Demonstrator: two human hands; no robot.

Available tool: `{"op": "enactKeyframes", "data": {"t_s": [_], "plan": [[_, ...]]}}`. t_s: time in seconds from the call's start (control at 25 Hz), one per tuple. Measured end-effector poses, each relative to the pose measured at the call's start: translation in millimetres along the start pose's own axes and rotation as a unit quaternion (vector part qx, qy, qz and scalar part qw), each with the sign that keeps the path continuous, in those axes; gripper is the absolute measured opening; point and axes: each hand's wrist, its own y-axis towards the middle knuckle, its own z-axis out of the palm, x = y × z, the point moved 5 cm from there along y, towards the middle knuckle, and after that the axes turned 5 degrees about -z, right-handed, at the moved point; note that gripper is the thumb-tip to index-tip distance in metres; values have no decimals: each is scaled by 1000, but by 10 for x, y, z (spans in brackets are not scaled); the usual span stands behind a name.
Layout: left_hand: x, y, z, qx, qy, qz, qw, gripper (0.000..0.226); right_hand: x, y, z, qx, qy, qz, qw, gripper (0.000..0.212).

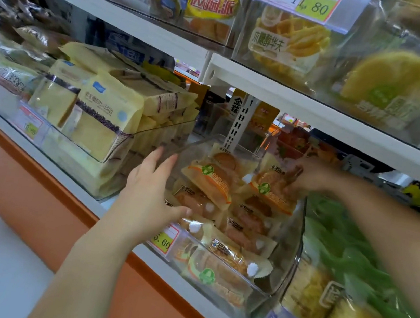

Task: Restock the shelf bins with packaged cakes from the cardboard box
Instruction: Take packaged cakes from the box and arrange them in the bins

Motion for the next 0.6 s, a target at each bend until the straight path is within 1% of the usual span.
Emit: {"op": "enactKeyframes", "data": {"t_s": [0.04,0.12,0.16,0.24,0.32,0.4,0.44,0.48,0.52,0.56,0.6], "plan": [[-2,1,-2,-2,0,0,1000,105,-12,2,-50,-16,-1,4,1000,17],[-1,6,1,-3,1,-1,1000,105,-14,39,-85,-20,-27,16,999,33],[2,7,4,-1,1,-4,1000,105,4,59,-31,0,-41,10,999,39],[2,9,11,1,2,-7,1000,106,38,98,166,44,-80,-8,996,40],[0,12,16,1,0,-7,1000,107,-1,117,312,63,-82,6,995,45],[14,21,13,1,-6,-8,1000,108,-11,89,273,53,-101,4,994,53],[25,21,13,4,-8,-9,1000,108,29,65,206,29,-116,-15,993,56],[34,23,13,7,-11,-10,1000,108,104,42,126,-10,-105,-40,994,58],[45,24,10,7,-14,-10,1000,109,241,14,72,-41,-54,-70,995,58],[49,24,6,7,-17,-10,1000,110,417,-15,77,-38,13,-101,994,60],[47,26,3,7,-19,-11,1000,111,608,-32,136,-6,61,-126,990,66]]}}
